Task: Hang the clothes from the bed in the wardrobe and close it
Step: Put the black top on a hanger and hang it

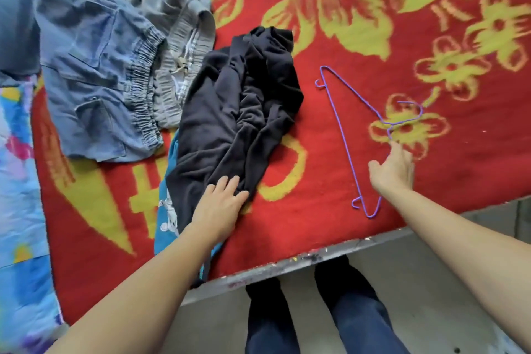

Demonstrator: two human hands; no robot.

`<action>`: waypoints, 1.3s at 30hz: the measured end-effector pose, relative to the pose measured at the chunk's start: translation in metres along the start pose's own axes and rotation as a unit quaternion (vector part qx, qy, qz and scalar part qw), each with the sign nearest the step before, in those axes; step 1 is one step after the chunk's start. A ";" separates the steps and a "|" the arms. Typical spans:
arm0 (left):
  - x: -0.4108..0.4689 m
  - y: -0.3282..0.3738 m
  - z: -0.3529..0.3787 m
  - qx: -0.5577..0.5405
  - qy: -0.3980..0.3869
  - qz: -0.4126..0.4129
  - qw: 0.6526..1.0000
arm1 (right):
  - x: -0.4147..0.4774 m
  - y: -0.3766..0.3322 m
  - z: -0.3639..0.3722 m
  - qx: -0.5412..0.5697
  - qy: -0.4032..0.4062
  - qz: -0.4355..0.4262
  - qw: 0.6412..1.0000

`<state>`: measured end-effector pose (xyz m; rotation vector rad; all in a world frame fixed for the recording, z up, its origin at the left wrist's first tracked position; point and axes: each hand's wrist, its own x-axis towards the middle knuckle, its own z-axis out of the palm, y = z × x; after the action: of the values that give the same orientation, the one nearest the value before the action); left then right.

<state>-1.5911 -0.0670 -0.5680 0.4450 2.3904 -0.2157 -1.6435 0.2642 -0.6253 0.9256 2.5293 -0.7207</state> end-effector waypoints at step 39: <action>-0.242 -0.057 -0.167 -0.283 0.274 -0.027 0.919 | -0.255 -0.092 -0.190 0.248 -0.127 -0.253 0.926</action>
<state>-1.5423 -0.1368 -0.2812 0.1716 2.8430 0.6515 -1.5488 0.1865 -0.3182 0.2547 2.3952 -1.5767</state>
